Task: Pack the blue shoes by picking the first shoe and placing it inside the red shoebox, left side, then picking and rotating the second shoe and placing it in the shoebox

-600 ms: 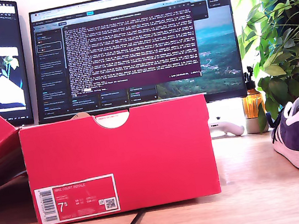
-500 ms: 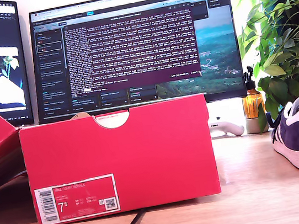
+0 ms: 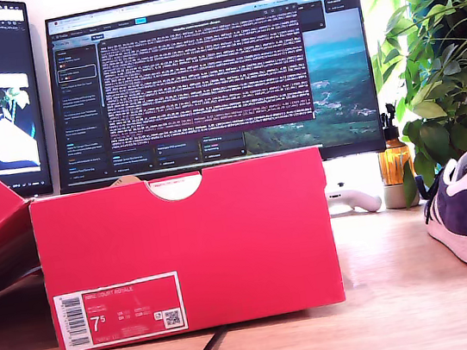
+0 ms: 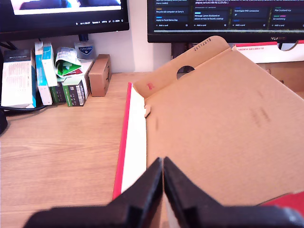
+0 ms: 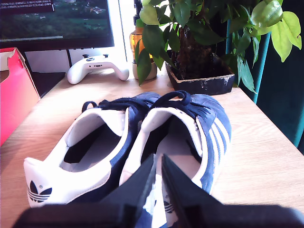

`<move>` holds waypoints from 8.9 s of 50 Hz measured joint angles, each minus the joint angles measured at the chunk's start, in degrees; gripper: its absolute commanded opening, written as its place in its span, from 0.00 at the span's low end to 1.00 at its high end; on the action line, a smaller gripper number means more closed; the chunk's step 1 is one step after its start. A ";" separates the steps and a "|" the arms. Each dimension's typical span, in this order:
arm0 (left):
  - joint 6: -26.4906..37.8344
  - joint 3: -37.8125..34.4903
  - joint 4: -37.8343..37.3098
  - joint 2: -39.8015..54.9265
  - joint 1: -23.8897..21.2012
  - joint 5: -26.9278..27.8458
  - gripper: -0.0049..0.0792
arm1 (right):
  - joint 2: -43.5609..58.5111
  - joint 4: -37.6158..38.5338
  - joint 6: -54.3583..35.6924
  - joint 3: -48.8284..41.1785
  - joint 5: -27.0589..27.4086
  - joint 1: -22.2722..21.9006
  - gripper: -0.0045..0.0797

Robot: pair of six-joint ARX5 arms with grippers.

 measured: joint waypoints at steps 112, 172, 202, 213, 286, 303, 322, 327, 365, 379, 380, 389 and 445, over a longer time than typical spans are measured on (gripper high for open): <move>28.30 35.76 -21.42 66.51 -44.78 -24.28 0.04 | 68.02 -37.40 13.22 60.02 -21.03 1.40 0.40; 28.28 35.78 -16.98 71.95 -44.81 -25.42 0.04 | 93.98 -29.70 11.67 60.96 -14.99 11.02 0.05; 28.28 35.78 -16.98 71.95 -44.81 -25.42 0.04 | 95.21 -35.32 12.09 76.26 -15.43 19.43 0.04; 28.28 35.78 -16.98 71.95 -44.81 -25.42 0.04 | 95.21 -36.54 14.93 86.82 -15.67 24.61 0.04; 28.28 35.78 -16.57 71.97 -44.87 -25.92 0.04 | 112.93 -15.72 34.51 90.73 -16.59 42.49 0.13; 28.26 35.78 -16.50 71.97 -44.85 -25.94 0.04 | 112.93 -15.12 34.45 90.77 -15.41 42.88 0.34; 26.75 35.78 -16.37 71.97 -44.87 -25.92 0.04 | 112.93 -19.85 34.21 91.41 -15.17 42.25 0.40; 26.75 35.78 -16.37 71.97 -44.87 -25.83 0.04 | 112.91 -21.53 34.23 91.45 -15.39 41.13 0.40; 26.67 35.78 -16.26 71.97 -44.85 -24.17 0.04 | 110.40 -38.38 20.81 105.57 -7.63 40.92 0.44; 26.67 35.78 -16.22 71.97 -44.85 -23.80 0.04 | 110.40 -38.14 8.13 105.57 -1.38 39.23 0.04; 26.67 35.78 -16.22 71.97 -44.85 -23.80 0.04 | 110.40 -38.18 7.69 105.57 -1.07 39.01 0.04; 26.64 35.78 -16.20 71.97 -44.85 -23.80 0.04 | 111.78 -38.51 6.75 105.57 -0.02 38.71 0.04; 26.64 35.78 -14.88 71.97 -42.40 -23.67 0.04 | 121.33 -47.47 11.87 105.53 -19.78 38.01 0.04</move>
